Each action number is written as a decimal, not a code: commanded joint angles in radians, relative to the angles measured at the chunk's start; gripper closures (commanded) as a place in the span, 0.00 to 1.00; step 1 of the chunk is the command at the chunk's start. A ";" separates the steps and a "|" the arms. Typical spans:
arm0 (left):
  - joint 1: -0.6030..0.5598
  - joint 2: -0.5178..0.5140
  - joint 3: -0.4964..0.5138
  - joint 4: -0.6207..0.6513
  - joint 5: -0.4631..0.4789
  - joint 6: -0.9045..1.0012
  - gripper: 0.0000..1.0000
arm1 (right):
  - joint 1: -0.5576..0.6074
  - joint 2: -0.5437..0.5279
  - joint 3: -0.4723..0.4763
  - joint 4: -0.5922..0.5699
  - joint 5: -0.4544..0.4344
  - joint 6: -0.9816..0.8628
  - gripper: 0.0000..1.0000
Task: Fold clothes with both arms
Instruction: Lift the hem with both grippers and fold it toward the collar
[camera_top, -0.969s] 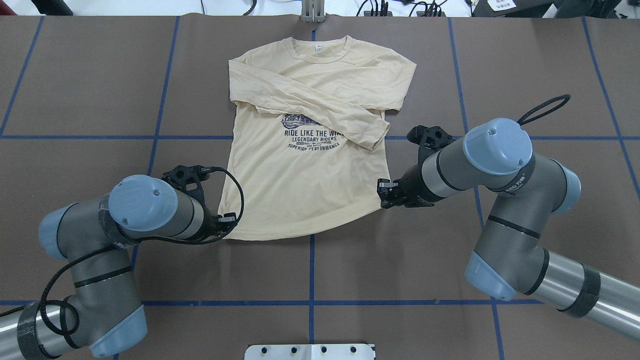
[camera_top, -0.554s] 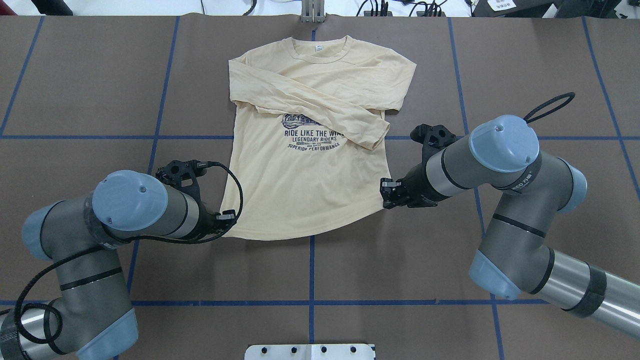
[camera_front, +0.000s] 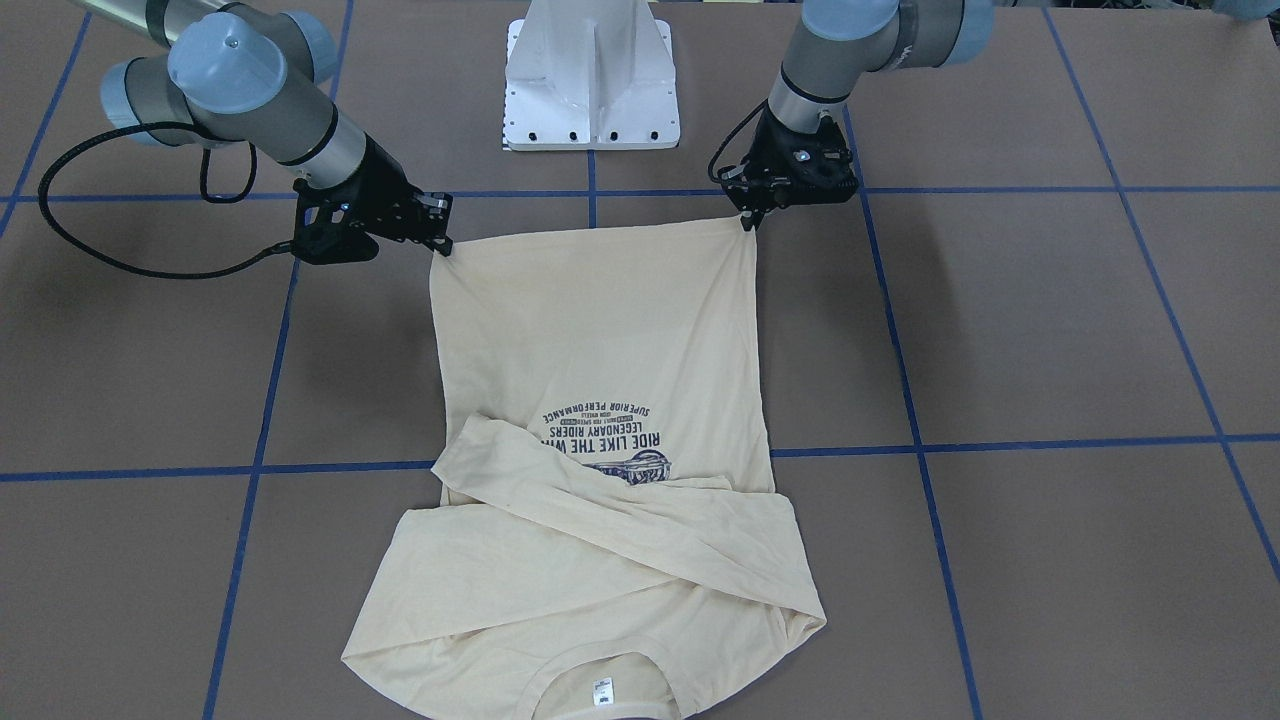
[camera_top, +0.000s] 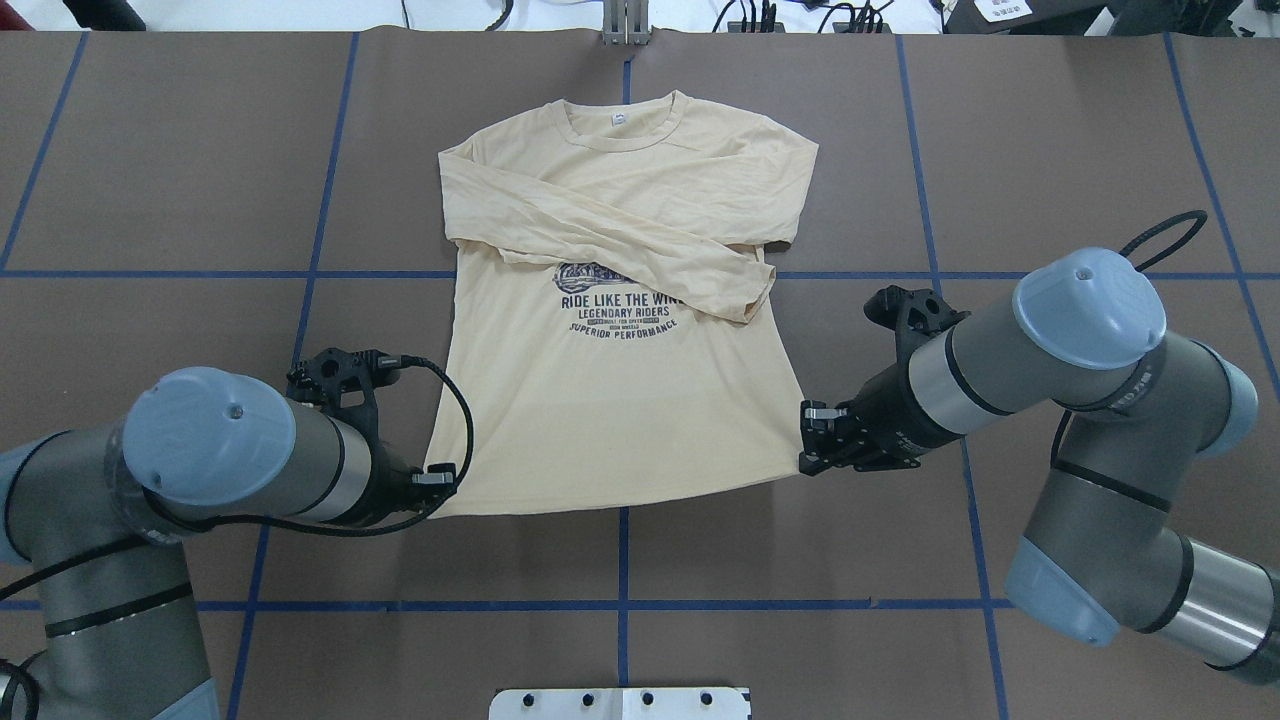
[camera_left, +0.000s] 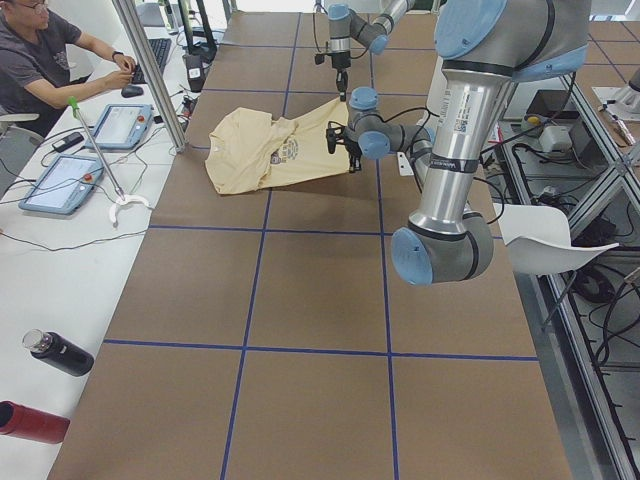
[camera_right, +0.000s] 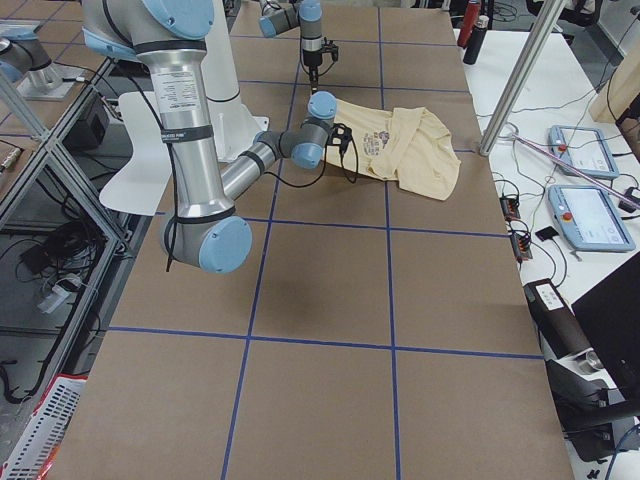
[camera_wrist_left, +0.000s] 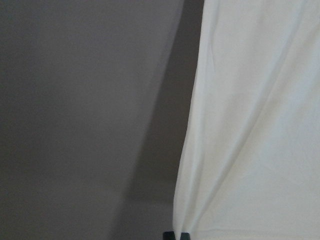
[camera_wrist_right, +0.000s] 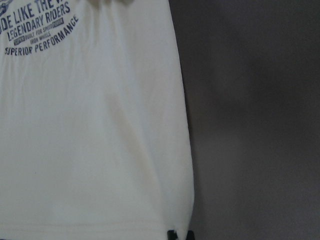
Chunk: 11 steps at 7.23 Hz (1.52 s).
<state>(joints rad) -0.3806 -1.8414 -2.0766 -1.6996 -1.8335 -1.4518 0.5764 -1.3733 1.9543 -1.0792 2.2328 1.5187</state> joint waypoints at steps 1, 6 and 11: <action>0.107 0.004 -0.034 0.040 -0.001 -0.001 1.00 | -0.041 -0.059 0.061 0.004 0.147 0.062 1.00; -0.040 -0.022 -0.128 0.109 -0.062 0.033 1.00 | 0.109 0.076 -0.053 0.012 0.117 0.005 1.00; -0.375 -0.275 0.194 0.068 -0.141 0.162 1.00 | 0.356 0.363 -0.340 0.010 0.049 -0.090 1.00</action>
<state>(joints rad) -0.6932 -2.0504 -1.9891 -1.6041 -1.9734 -1.2969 0.9006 -1.0814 1.6897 -1.0707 2.3347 1.4405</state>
